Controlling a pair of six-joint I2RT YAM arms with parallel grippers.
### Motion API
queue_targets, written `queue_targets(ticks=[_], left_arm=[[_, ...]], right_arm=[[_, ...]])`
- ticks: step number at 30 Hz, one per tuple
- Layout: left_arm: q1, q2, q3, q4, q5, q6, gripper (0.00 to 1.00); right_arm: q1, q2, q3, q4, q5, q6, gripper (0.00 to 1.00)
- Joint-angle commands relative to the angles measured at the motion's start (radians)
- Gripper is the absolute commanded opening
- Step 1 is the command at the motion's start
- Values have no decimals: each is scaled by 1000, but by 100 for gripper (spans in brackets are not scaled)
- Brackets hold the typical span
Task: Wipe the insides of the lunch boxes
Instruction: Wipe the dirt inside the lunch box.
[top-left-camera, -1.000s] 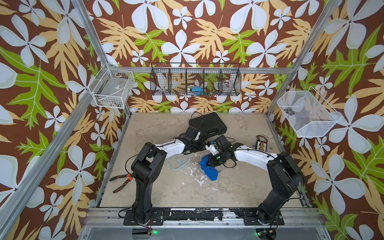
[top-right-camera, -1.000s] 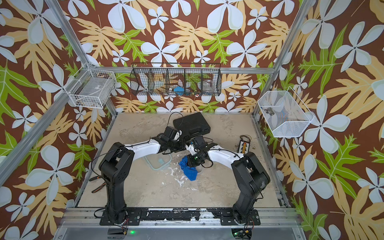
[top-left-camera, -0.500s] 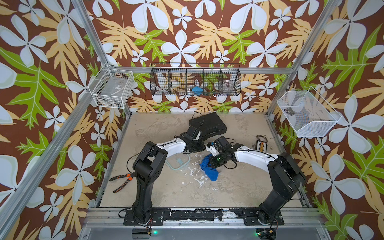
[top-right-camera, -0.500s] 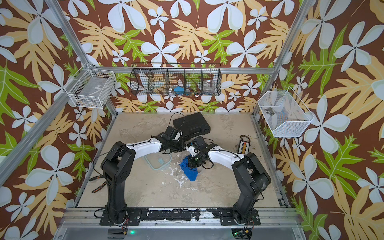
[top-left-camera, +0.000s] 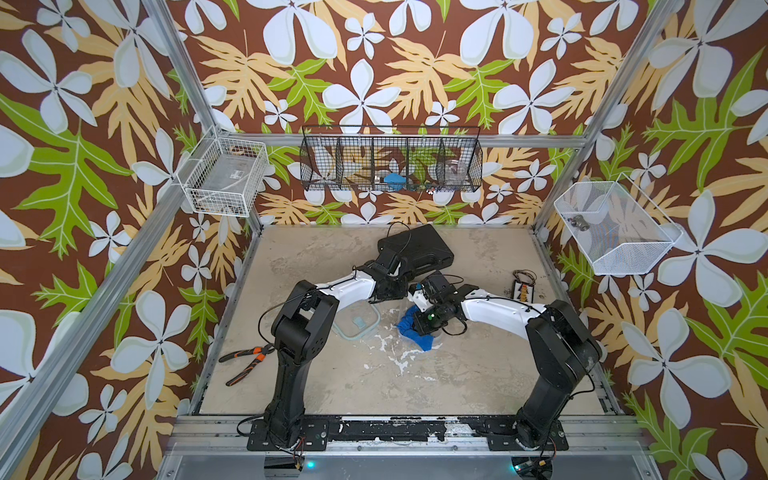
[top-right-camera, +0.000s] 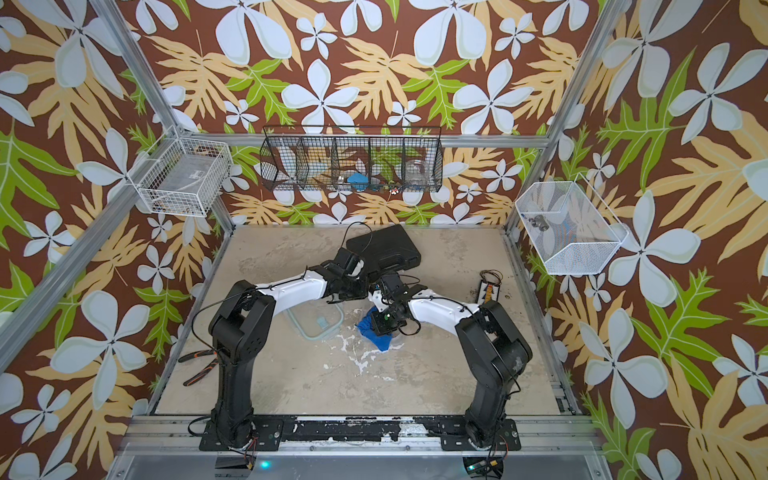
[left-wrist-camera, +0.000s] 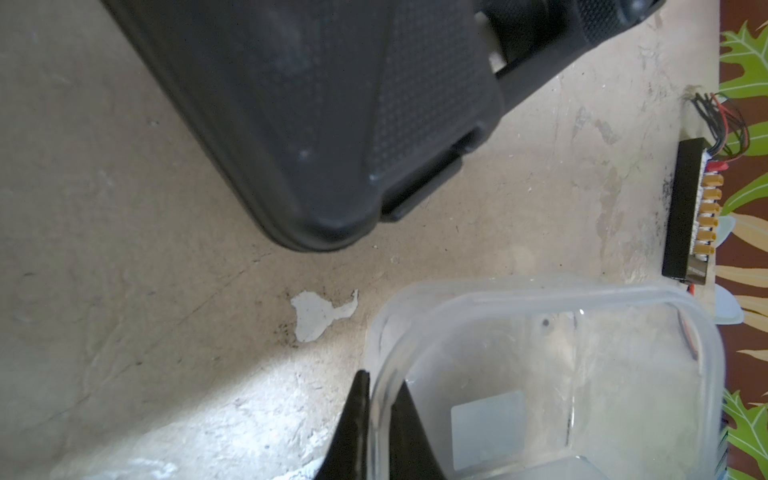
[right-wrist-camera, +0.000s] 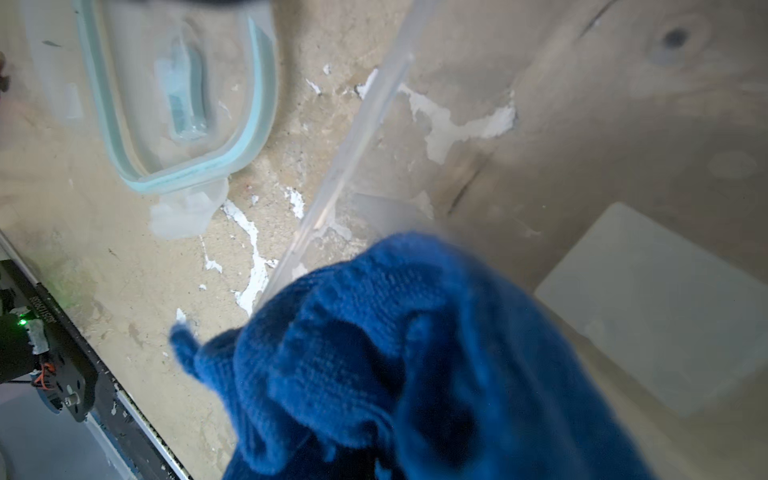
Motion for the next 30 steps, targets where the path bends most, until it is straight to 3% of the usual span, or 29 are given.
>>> queue_targets(ticks=[1, 8, 13, 17, 20, 25, 30], left_arm=[[-4, 8, 17, -62, -20, 15, 2], [-1, 20, 60, -101, -87, 30, 0], [-1, 20, 77, -112, -108, 41, 0], [-1, 6, 60, -120, -129, 58, 0], [-1, -8, 39, -119, -124, 65, 0], [-1, -49, -13, -108, -112, 71, 0], [-1, -90, -75, -70, -69, 72, 0]], right_arm=[[24, 15, 17, 2, -32, -70, 0], [35, -56, -21, -129, -55, -229, 0], [35, -88, -43, -235, 126, -275, 0], [32, -30, 22, -339, 329, -274, 0], [-1, 24, 49, -367, 400, -262, 0], [-71, 89, 84, -384, 594, -232, 0], [-118, 126, 137, -308, 673, -203, 0]])
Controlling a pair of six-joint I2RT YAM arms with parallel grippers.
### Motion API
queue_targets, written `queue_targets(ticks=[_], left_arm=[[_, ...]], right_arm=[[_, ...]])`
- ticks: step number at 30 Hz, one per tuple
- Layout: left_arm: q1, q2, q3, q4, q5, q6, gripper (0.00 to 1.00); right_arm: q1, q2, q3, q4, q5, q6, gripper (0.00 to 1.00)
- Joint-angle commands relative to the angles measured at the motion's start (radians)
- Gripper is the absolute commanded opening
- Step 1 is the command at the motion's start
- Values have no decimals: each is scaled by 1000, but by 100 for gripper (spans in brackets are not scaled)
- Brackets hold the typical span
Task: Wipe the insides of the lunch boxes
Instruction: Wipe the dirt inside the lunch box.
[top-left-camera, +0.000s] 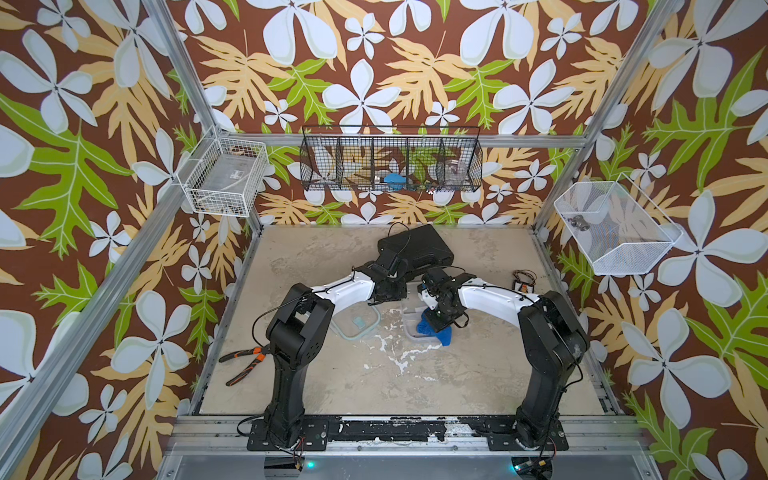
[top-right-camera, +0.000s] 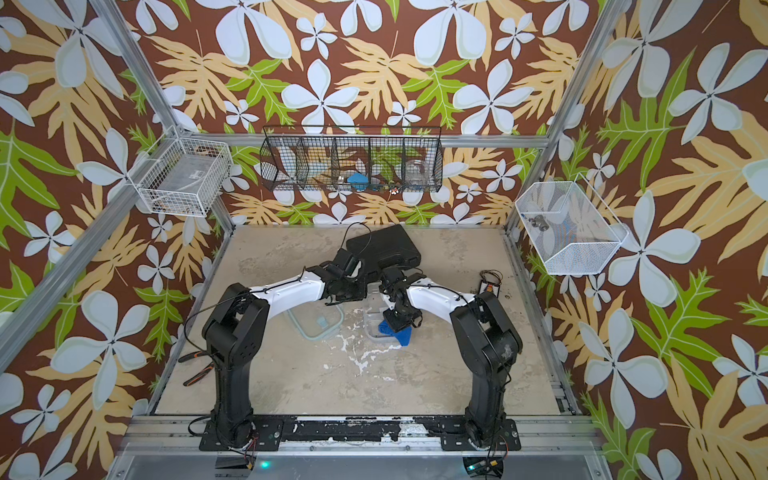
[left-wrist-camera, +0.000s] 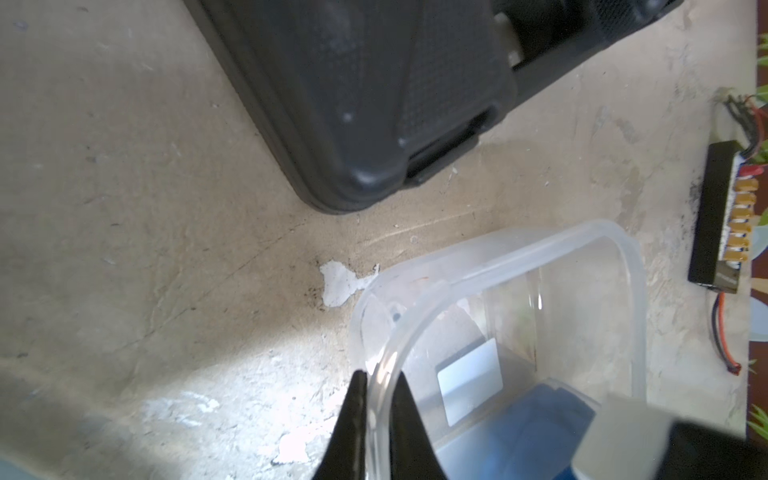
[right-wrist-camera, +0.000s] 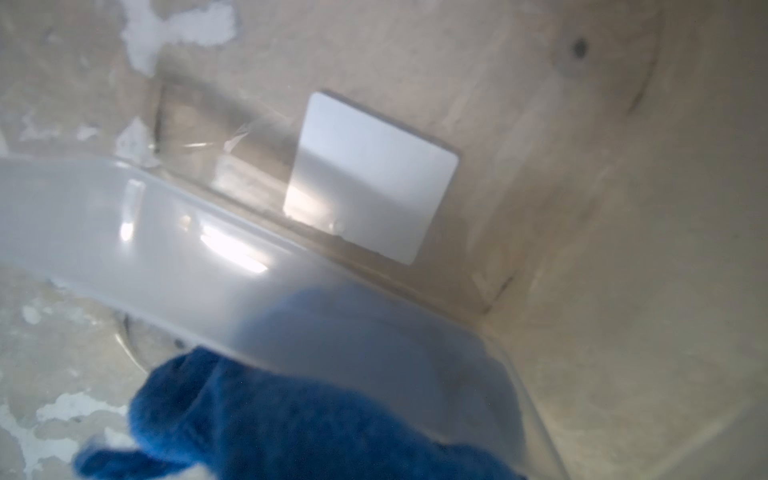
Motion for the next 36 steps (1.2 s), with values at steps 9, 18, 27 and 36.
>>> queue_targets(ticks=[9, 18, 27, 36], left_arm=[[3, -25, -64, 24, 112, 49, 0], [3, 7, -56, 61, 151, 8, 0], [4, 28, -34, 60, 157, 5, 0], [34, 66, 35, 30, 114, 24, 0]], right_arm=[[-32, 43, 48, 256, 3, 222, 0], [40, 94, 79, 390, -280, 297, 0], [111, 114, 95, 373, -373, 260, 0], [119, -15, -65, 191, -298, 35, 0]])
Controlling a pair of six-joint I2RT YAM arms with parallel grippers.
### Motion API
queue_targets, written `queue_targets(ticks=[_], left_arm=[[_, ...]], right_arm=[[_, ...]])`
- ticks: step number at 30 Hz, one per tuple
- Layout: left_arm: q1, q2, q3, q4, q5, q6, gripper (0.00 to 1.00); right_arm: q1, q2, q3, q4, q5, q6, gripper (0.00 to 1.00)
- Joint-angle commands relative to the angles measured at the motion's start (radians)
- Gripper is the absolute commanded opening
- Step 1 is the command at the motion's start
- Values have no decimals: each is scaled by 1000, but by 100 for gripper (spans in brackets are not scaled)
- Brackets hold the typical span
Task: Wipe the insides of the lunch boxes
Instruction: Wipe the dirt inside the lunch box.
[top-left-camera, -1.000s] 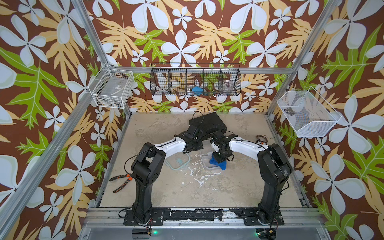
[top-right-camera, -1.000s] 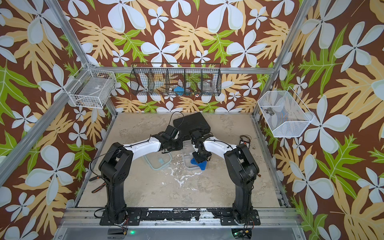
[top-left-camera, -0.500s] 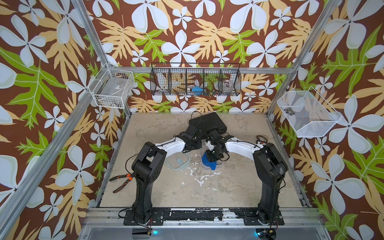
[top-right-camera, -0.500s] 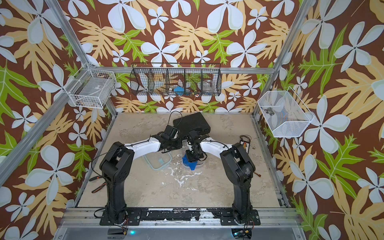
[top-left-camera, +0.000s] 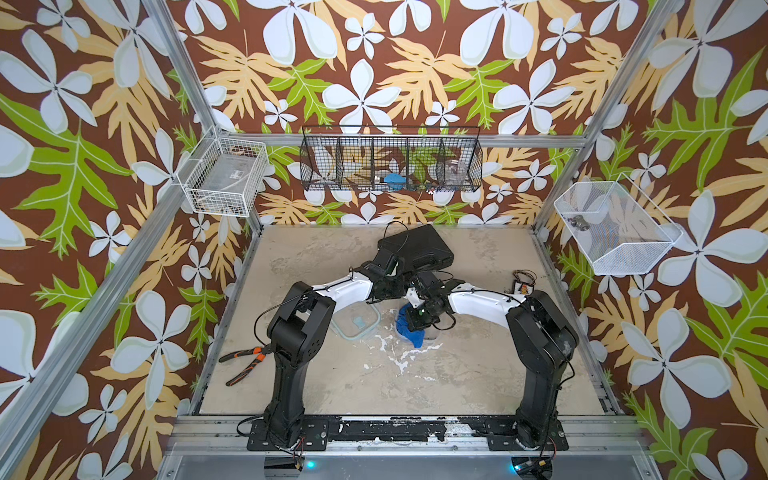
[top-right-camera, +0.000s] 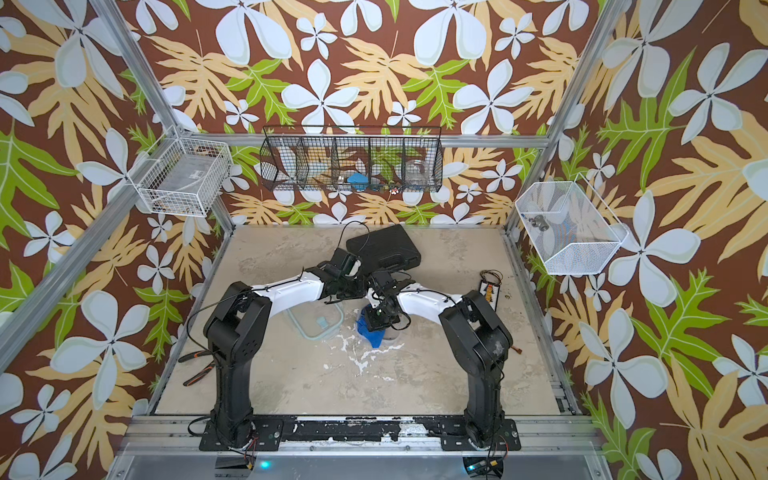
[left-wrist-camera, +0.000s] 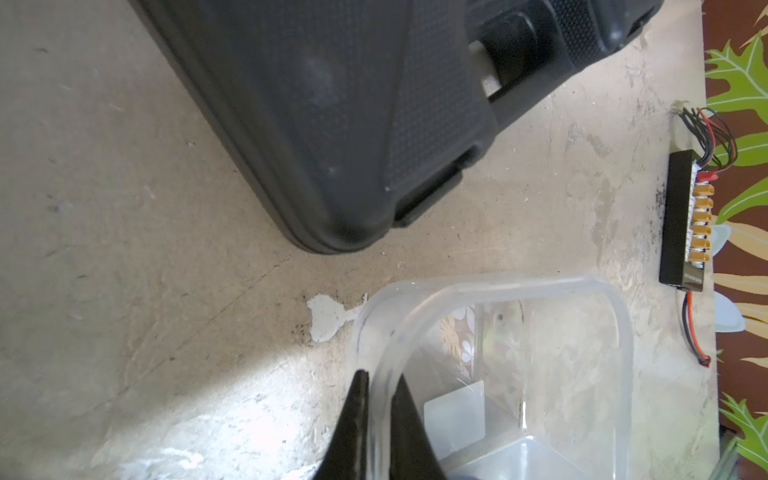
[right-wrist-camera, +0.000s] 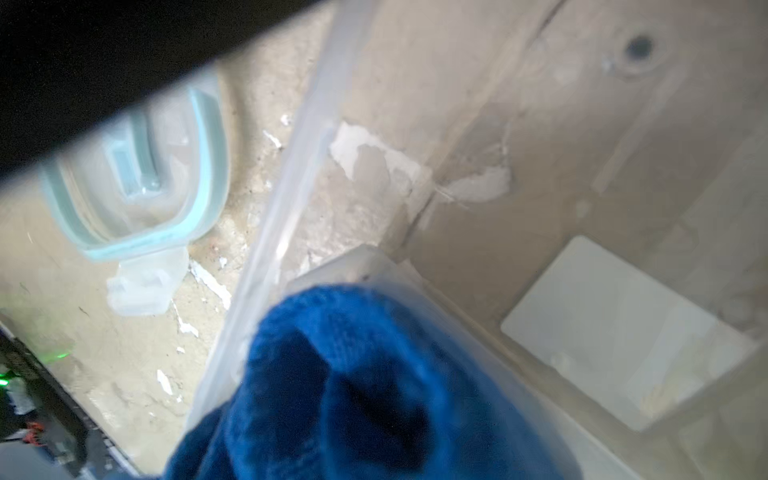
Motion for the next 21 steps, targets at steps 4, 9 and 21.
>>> queue_targets(ticks=[4, 9, 21], left_arm=[[12, 56, 103, -95, -26, 68, 0], [13, 76, 136, -113, -29, 88, 0], [13, 29, 83, -113, -51, 107, 1]], right_arm=[[17, -68, -75, -129, 162, -289, 0], [14, -81, -83, -161, 325, -308, 0], [-10, -313, -97, 102, 143, -109, 0]])
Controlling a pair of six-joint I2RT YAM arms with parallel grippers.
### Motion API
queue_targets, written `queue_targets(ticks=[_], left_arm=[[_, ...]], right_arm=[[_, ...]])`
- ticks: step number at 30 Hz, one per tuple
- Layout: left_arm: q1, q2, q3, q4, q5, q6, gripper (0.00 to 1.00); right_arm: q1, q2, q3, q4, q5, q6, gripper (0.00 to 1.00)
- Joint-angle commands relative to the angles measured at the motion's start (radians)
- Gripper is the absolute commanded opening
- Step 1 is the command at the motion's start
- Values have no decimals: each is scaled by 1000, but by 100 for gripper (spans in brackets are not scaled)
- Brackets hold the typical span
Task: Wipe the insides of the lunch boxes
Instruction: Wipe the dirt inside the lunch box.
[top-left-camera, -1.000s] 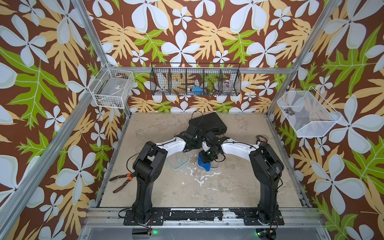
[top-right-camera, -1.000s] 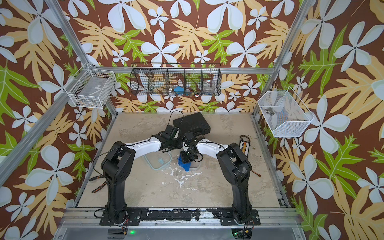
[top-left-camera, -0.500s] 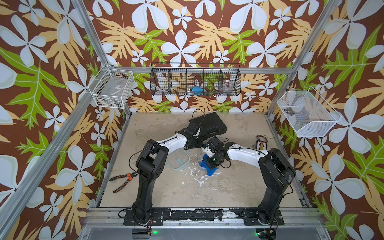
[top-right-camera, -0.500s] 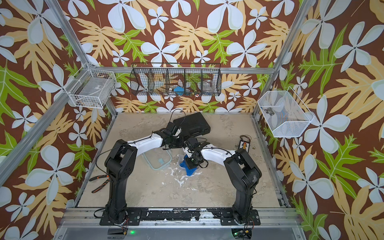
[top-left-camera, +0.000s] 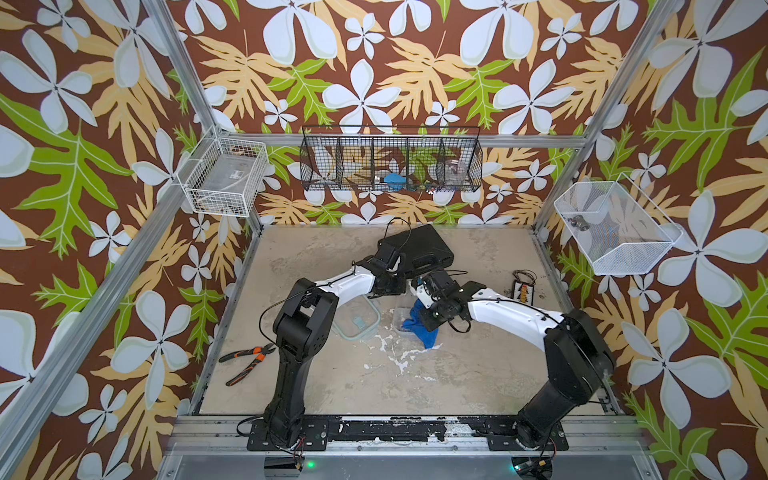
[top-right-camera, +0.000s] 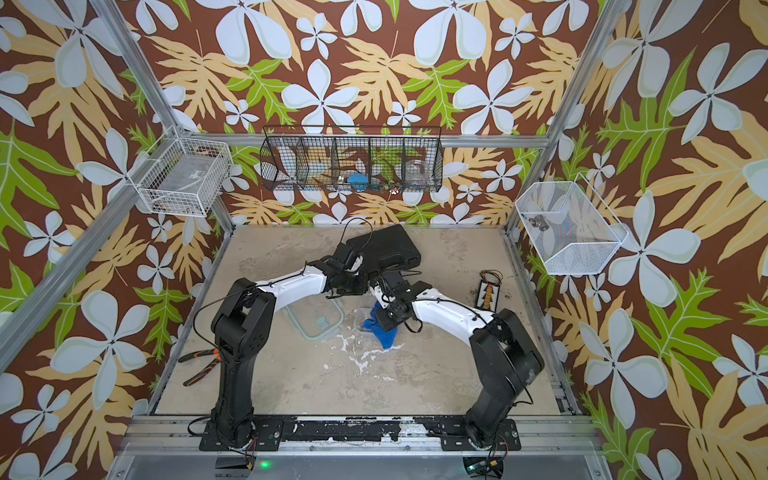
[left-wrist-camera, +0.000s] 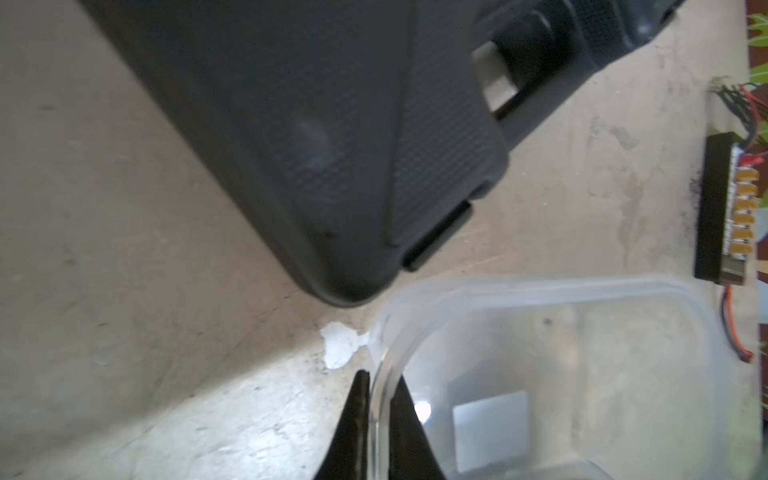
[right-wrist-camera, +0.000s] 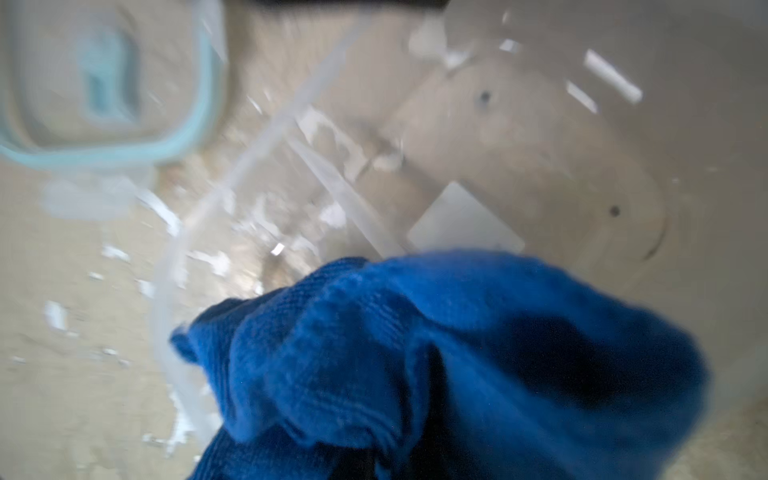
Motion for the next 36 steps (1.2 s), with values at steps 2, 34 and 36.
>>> queue_targets(ticks=[2, 34, 36], left_arm=[[3, -28, -10, -19, -28, 17, 3], [-76, -362, -365, -56, -77, -129, 37], [-83, -341, -351, -59, -78, -128, 35]], right_arm=[[-5, -117, -38, 176, -51, 91, 0], [-183, 1, 60, 372, -280, 169, 0], [-185, 18, 57, 362, -284, 152, 0]])
